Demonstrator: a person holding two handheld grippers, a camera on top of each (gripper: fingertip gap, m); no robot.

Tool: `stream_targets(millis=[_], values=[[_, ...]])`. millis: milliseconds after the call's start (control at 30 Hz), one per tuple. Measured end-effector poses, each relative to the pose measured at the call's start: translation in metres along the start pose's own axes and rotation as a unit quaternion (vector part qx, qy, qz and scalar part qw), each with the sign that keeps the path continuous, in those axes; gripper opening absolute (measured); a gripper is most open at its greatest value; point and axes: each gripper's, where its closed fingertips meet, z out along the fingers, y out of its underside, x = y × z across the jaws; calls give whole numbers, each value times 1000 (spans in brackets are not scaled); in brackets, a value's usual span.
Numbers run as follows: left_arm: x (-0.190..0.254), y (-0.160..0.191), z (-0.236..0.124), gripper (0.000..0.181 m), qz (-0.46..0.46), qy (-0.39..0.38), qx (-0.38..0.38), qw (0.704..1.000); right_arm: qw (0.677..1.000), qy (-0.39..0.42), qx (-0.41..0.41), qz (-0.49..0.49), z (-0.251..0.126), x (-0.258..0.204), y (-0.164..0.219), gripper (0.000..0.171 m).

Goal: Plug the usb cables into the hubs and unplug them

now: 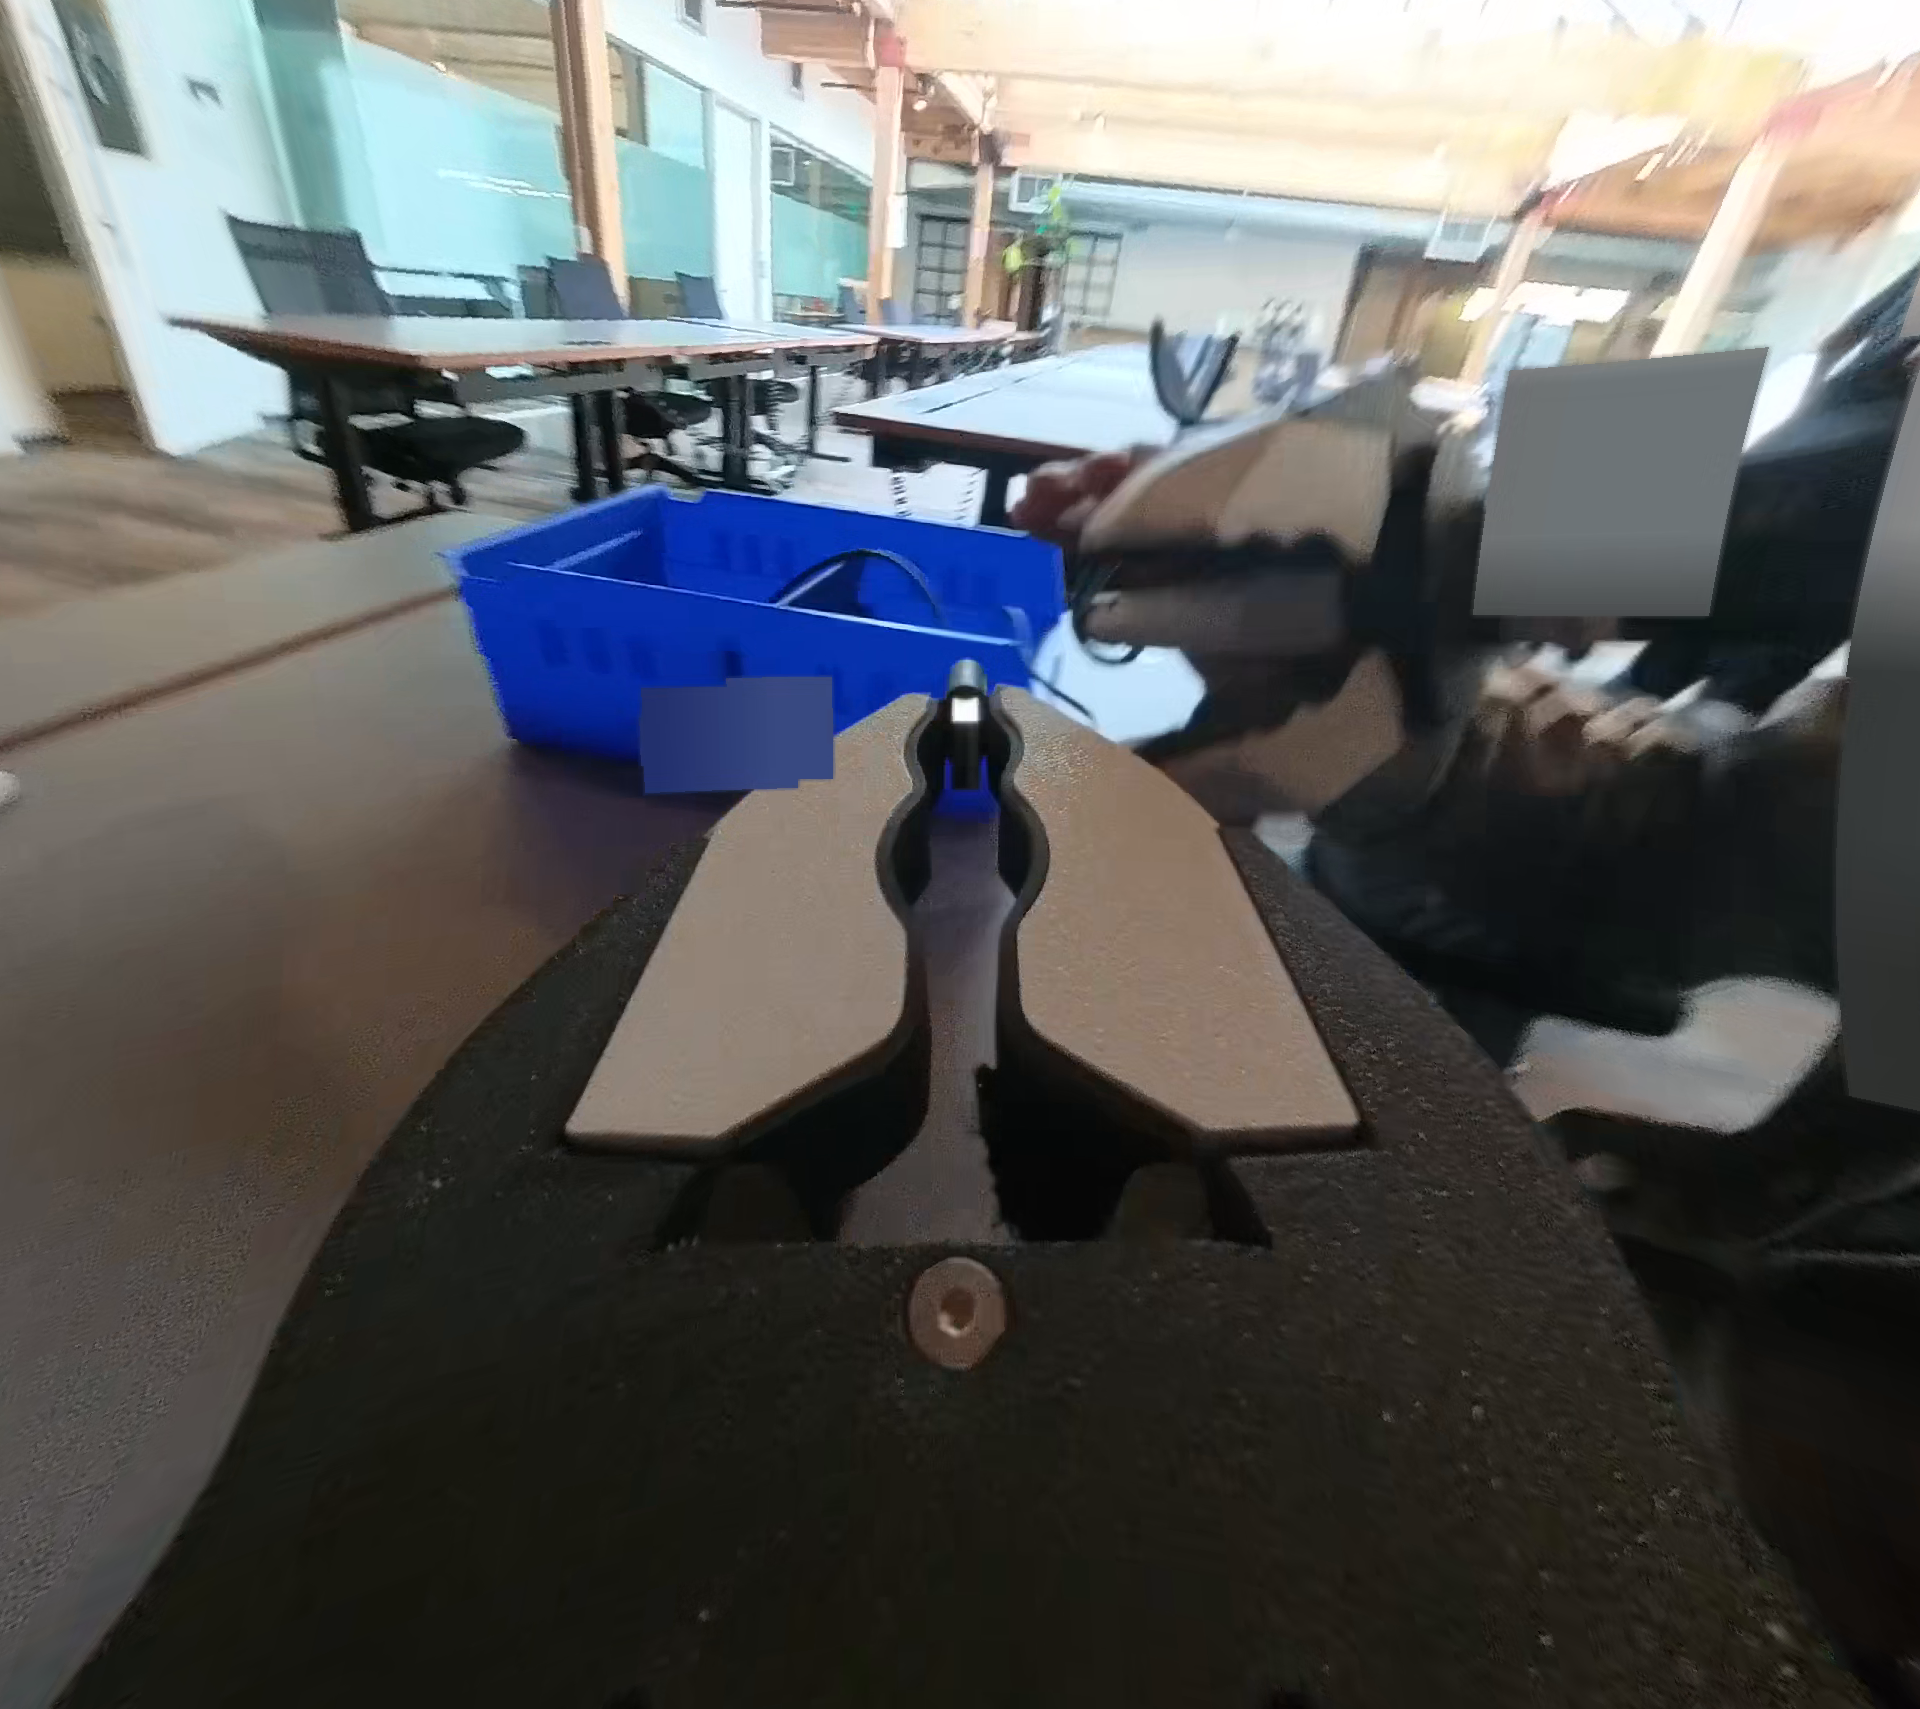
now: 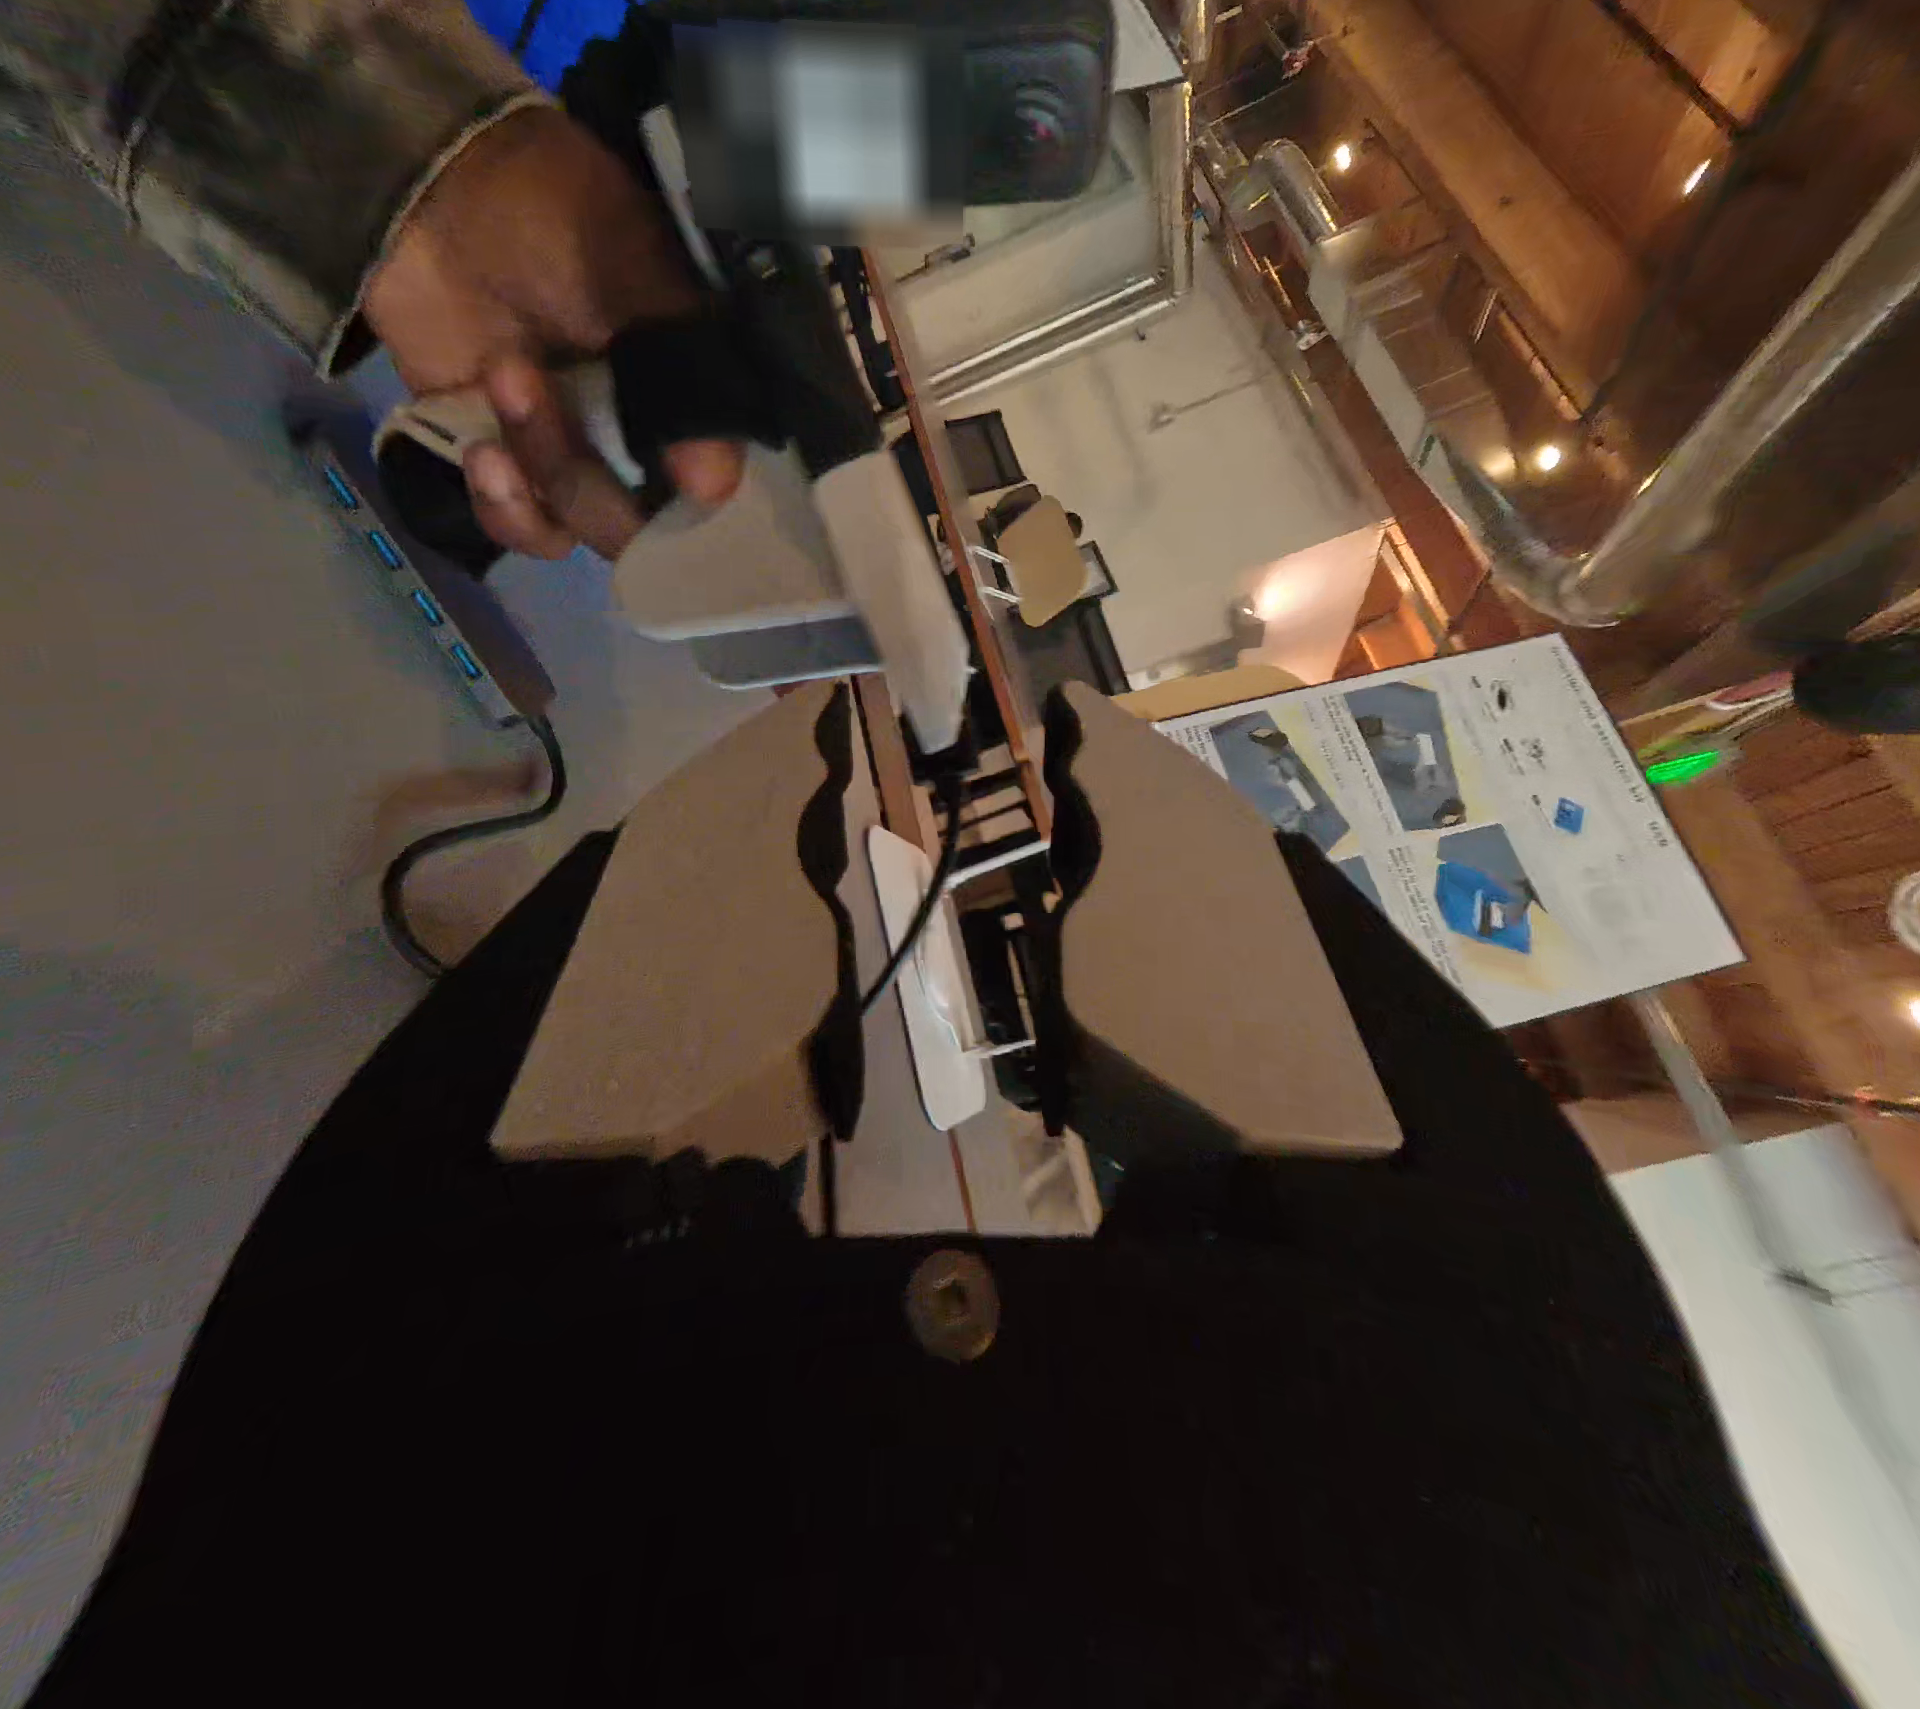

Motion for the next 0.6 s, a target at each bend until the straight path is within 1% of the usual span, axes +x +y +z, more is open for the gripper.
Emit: stream_targets(millis=[67,133,200,300,333,400,433,567,600], values=[[6,-3,1,7,-70,28,9,997,1000,1,-10,-19,4,-6,5,38],[12,0,1,7,-109,57,-3,992,999,9,-9,-30,5,-2,8,39],[15,5,2,7,-126,71,-17,989,999,-1,-4,-38,6,-3,9,39],[19,6,1,7,-151,97,-18,984,998,-24,-7,-63,8,-10,14,36],[20,8,2,7,-156,99,-26,982,997,-27,-6,-67,8,-12,15,32],[20,10,2,7,-155,103,-31,982,997,-32,-1,-67,9,-14,14,17],[21,10,2,7,-159,106,-31,981,997,-32,0,-68,9,-15,15,15],[19,14,1,7,-158,102,-45,981,997,-41,13,-60,8,-17,12,18],[20,14,0,7,-161,107,-44,980,997,-43,13,-60,8,-18,12,15]])
